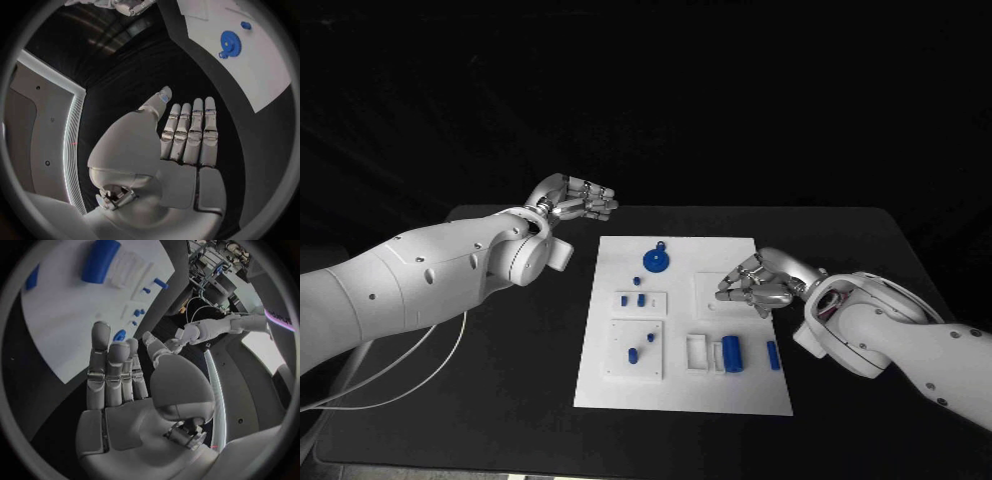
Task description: Assemble the parts on the task board
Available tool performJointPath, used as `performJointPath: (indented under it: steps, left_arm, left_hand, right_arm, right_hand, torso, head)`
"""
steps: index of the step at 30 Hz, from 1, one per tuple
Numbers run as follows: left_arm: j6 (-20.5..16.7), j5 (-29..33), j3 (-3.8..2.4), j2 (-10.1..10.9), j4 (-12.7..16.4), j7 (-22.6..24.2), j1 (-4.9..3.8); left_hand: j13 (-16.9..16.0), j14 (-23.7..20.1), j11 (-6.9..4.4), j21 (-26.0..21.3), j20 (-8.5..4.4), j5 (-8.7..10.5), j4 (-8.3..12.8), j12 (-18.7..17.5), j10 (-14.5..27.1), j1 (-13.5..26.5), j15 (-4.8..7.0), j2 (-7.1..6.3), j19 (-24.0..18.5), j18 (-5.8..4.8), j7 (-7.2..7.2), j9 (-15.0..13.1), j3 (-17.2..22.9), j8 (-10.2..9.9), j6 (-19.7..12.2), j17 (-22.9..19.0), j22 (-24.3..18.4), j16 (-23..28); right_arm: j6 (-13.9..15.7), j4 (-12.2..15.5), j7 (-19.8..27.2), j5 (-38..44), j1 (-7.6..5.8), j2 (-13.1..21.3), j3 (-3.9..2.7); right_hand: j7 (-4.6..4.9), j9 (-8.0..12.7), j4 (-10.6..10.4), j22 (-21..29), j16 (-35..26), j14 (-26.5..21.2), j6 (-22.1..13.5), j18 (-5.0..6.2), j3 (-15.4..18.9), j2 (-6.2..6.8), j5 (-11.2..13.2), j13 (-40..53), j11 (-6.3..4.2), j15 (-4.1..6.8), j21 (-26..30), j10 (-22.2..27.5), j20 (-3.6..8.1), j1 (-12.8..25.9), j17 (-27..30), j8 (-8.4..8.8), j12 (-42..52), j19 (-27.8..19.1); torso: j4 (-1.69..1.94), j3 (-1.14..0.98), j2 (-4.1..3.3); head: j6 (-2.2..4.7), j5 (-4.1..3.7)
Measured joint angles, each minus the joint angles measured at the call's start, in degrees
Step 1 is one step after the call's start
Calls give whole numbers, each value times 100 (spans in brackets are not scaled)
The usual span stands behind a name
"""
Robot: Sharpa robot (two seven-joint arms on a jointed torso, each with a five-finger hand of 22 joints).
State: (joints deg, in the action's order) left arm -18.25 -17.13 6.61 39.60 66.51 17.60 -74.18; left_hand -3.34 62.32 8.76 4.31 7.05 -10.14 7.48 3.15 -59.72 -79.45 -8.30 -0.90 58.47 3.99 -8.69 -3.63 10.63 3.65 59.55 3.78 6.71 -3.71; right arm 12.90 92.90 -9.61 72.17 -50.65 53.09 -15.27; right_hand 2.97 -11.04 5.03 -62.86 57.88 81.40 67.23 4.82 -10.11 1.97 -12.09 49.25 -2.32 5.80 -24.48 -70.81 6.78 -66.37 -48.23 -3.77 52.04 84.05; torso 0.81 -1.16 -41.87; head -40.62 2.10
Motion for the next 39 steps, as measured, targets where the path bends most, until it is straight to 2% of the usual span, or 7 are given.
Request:
performJointPath:
  steps: [4, 10, 15, 18, 23, 33, 39]
  left_arm:
    - [44, 19, 0, 90, 101, 19, 45]
    - [154, 81, 2, 220, 269, 91, 104]
    - [286, 160, 2, 330, 423, 188, 133]
    - [363, 208, 3, 381, 481, 245, 141]
    - [445, 273, 3, 406, 505, 305, 144]
    - [482, 329, 5, 411, 531, 317, 148]
    - [484, 341, 6, 406, 574, 305, 148]
  left_hand:
    - [0, 21, -17, 0, 0, 0, -6, 0, -79, 0, 21, 0, 0, 0, 20, 0, -1, 0, -20, 0, -2, 0]
    - [0, 42, -47, 0, 0, 0, -106, 0, -109, 113, 42, -45, 0, 0, 21, 0, -69, 0, -62, 0, -22, 0]
    - [0, 87, -79, 0, 10, -74, -338, 0, -180, 186, 44, -6, 33, -1, 62, 0, -740, 0, -163, 0, -110, 0]
    - [0, 87, -120, 0, 1, -1, -456, 17, -221, 176, 44, 85, 42, -1, 93, 0, -1259, 0, -195, 0, -187, 0]
    - [0, -91, -200, 0, 27, 0, -566, 17, -183, 314, -10, 115, 68, -1, 135, 12, -1463, 0, -482, 0, -227, 0]
    - [0, -70, -199, 0, 73, 23, -707, 17, -93, 507, -31, -8, 113, 0, 132, 18, -1428, 0, -625, -5, -236, 0]
    - [0, -25, -191, 0, 72, 22, -725, 17, -85, 507, -26, -8, 113, 0, 132, 17, -1410, 0, -625, -5, -236, 0]
  right_arm:
    - [-406, 81, -408, -278, -6, 265, -6]
    - [-987, 254, -1018, -647, -12, 506, -11]
    - [-1519, 355, -1708, -1068, -12, 565, -11]
    - [-1727, 380, -2109, -1238, -12, 554, -10]
    - [-1882, 360, -2570, -1338, -13, 452, 24]
    - [-1933, 326, -2910, -1302, -13, 184, 114]
    - [-1925, 214, -2967, -1184, -14, 15, 216]
  right_hand:
    - [-1, -334, -141, -330, 273, 25, -81, 0, -104, -4, -18, 960, 18, -24, -465, -249, 0, 109, -751, 0, 653, 0]
    - [52, -438, -171, -580, 317, 93, -273, 0, -104, -155, -45, 1420, 67, -56, -745, -353, -1, 286, -1138, 0, 797, 0]
    - [103, -382, -281, -608, 240, 93, -399, 0, -120, -288, 619, 1414, 67, -57, -745, -354, -3, 453, -1196, 0, 650, -2]
    - [134, -299, -268, -642, 209, 123, -459, 0, -198, -205, 677, 1414, 68, -87, -745, -353, -45, 536, -1264, 0, 616, -1]
    - [148, -102, -261, -740, 209, 143, -534, 0, -293, -2, 807, 1510, 110, -108, -824, -395, -45, 566, -1400, 0, 616, -1]
    - [193, 98, -838, -920, 291, 165, -579, 0, -470, 393, 876, 1658, 132, -127, -937, -415, -45, 676, -1580, 0, 718, -1]
    - [264, 313, -1096, -1054, 369, 203, -814, 1, -508, 582, 898, 1742, 151, -131, -1079, -435, -89, 639, -1678, -16, 783, -3]
  torso:
    - [-17, -14, 26]
    - [-47, -34, 59]
    - [-59, -38, 83]
    - [-62, -37, 94]
    - [-60, -21, 101]
    - [-48, 18, 105]
    - [-45, 19, 103]
  head:
    - [18, -124]
    - [36, -250]
    - [39, -309]
    - [24, -331]
    - [5, -364]
    - [-43, -344]
    - [-97, -326]
